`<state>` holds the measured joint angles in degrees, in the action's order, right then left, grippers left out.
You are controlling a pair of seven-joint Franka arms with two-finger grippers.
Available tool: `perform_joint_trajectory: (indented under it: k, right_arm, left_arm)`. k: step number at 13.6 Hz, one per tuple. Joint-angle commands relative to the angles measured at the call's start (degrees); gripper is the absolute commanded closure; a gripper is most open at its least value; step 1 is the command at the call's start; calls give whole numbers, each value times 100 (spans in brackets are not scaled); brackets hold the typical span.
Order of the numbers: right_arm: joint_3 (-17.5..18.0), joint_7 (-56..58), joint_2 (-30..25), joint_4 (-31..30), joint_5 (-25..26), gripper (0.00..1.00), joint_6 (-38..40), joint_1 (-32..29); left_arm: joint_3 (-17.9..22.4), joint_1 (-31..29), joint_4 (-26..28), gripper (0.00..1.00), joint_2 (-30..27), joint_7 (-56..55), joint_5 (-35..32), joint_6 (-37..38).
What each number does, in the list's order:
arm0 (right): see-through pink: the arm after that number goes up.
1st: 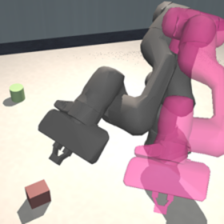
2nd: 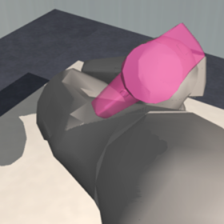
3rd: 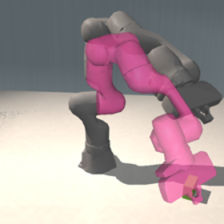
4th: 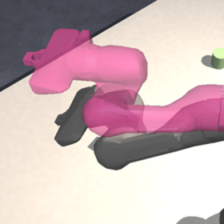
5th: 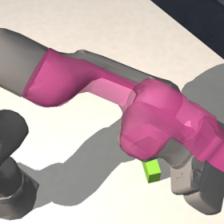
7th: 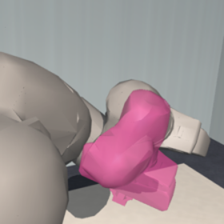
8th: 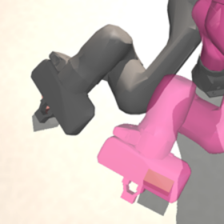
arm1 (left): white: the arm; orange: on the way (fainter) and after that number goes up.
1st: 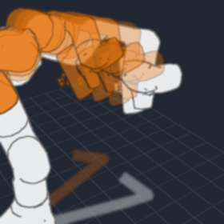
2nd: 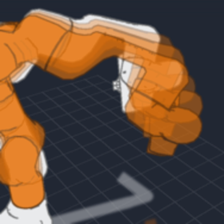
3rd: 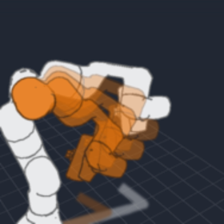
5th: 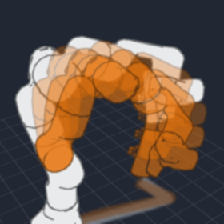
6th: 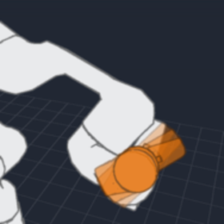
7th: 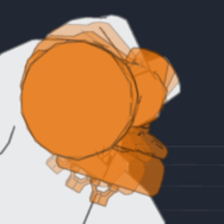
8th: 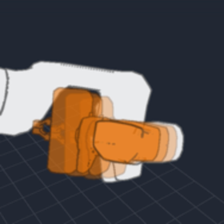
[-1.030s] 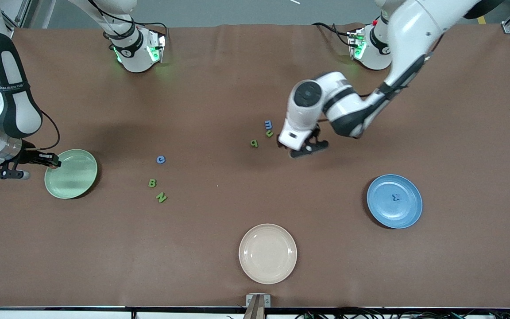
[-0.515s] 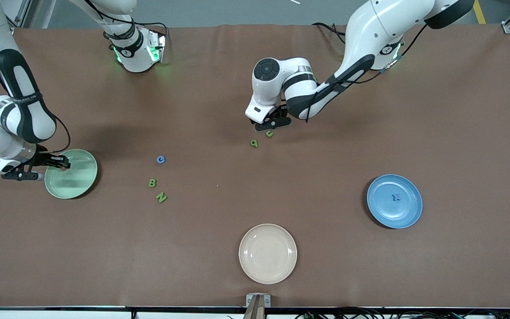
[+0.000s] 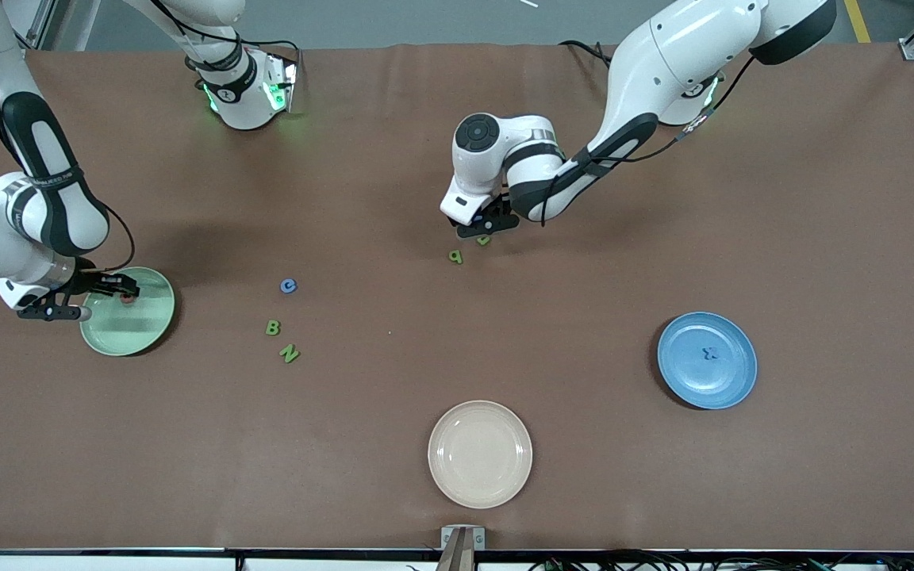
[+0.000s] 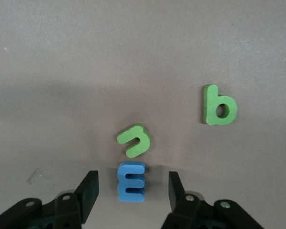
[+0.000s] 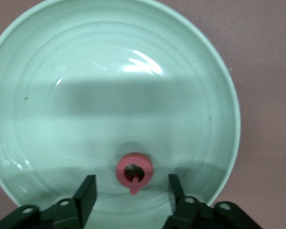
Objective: Sort upper and lower case letters into plates
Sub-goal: 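Grasp the green N with the right gripper while the left gripper grasps the blue E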
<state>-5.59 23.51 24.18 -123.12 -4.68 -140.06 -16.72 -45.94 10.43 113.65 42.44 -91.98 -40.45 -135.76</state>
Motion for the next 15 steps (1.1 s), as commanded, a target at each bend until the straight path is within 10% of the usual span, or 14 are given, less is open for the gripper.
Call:
perform_joint_trajectory:
  k: [1, 10, 15]
  right_arm:
    - [49, -606, -449, 147, -24, 1, 670, 238]
    - [67, -6485, 128, 1728, -103, 1, 1517, 2699]
    - [75, -7598, 1254, 2802, -112, 2, 1334, 3166]
  left_arm:
    - [6, -15, 166, 37, -26, -258, -165, -215]
    - [138, -93, 131, 98, -60, -311, -165, -180]
    - [77, -874, 105, 100, -973, -198, -147, 48]
